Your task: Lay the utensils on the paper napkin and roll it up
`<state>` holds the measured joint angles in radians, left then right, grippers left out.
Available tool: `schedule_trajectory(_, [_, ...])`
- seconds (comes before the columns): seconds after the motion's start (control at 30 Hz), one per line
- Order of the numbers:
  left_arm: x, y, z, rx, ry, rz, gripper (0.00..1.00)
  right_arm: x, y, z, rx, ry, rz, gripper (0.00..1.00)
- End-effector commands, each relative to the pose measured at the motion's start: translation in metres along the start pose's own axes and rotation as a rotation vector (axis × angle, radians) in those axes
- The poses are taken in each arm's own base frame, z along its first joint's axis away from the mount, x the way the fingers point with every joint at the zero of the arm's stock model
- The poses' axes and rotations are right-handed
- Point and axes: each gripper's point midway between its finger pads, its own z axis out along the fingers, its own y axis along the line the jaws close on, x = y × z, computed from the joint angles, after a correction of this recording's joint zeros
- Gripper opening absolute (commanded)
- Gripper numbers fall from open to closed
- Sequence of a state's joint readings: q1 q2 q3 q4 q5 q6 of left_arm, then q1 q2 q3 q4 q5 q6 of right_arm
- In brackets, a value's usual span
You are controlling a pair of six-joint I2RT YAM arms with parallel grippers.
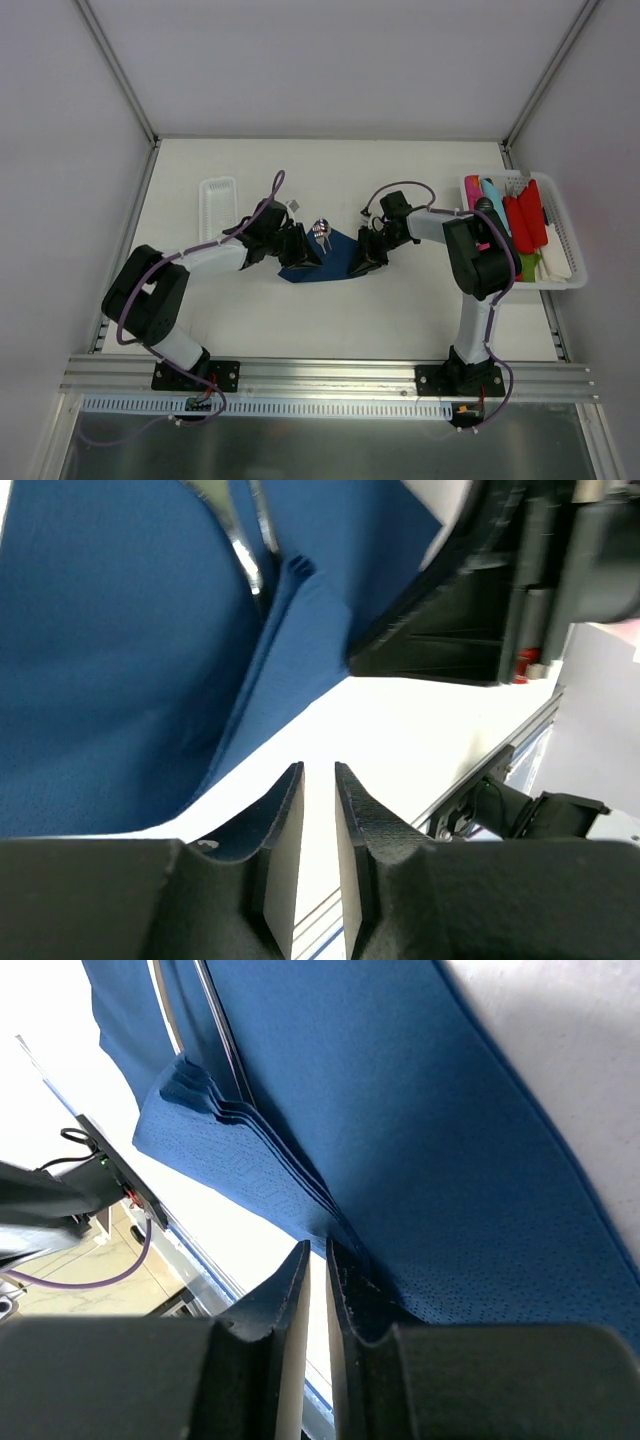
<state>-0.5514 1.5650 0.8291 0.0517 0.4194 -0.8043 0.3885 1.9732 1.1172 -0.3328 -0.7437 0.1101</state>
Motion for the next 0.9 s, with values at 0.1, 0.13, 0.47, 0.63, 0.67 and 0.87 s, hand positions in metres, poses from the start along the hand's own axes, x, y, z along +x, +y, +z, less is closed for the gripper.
schedule_trajectory(0.1, [0.018, 0.003, 0.025, -0.001, 0.096, -0.042, 0.16, 0.001, -0.027, 0.005, 0.117, 0.010, 0.001, 0.15])
schedule_trajectory(0.13, [0.020, 0.006, 0.029, -0.011, 0.109, -0.051, 0.15, 0.001, -0.026, 0.005, 0.117, 0.011, 0.001, 0.15])
schedule_trajectory(0.47, [0.026, 0.023, 0.040, -0.056, 0.127, -0.092, 0.13, 0.001, -0.028, 0.006, 0.125, 0.016, 0.005, 0.15])
schedule_trajectory(0.63, [0.032, 0.040, 0.038, -0.110, 0.115, -0.162, 0.10, 0.002, -0.030, 0.006, 0.134, 0.017, 0.004, 0.15])
schedule_trajectory(0.67, [0.034, 0.046, 0.035, -0.120, 0.110, -0.178, 0.09, 0.002, -0.030, 0.006, 0.136, 0.016, 0.003, 0.15])
schedule_trajectory(0.87, [0.041, 0.068, 0.020, -0.168, 0.086, -0.233, 0.08, 0.001, -0.033, 0.007, 0.149, 0.015, 0.002, 0.14])
